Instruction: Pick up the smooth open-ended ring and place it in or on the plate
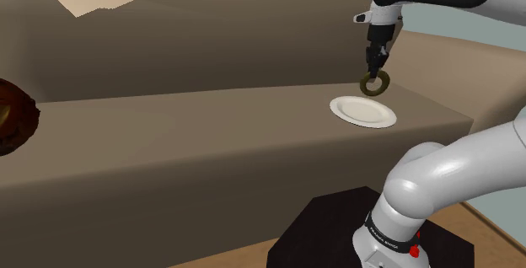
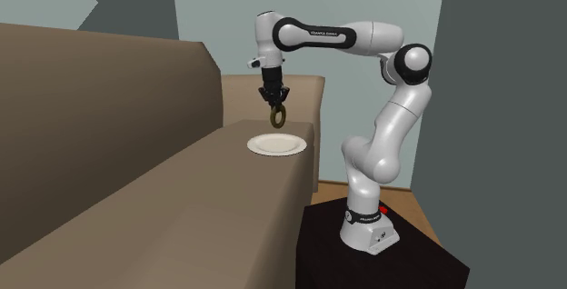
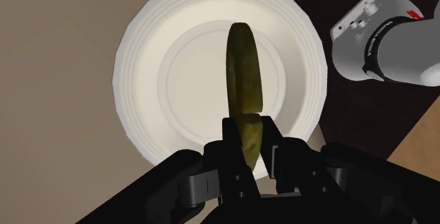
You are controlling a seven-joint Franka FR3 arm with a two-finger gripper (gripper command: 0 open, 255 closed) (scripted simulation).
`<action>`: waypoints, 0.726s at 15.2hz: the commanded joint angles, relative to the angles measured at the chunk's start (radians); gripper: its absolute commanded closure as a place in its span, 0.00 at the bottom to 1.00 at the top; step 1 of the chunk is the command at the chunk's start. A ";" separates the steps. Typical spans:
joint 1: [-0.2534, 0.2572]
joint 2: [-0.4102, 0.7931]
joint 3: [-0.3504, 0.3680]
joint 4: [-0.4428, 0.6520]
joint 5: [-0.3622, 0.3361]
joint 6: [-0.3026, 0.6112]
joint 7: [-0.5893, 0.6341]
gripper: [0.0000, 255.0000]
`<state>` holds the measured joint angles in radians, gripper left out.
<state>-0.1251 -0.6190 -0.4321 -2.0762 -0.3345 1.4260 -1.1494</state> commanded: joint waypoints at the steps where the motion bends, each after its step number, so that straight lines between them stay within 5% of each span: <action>1: -0.002 -0.008 -0.005 -0.031 -0.005 0.024 0.003 1.00; 11: -0.013 -0.037 -0.028 -0.179 -0.027 0.143 0.024 1.00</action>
<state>-0.1368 -0.6526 -0.4578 -2.2426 -0.3592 1.5593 -1.1273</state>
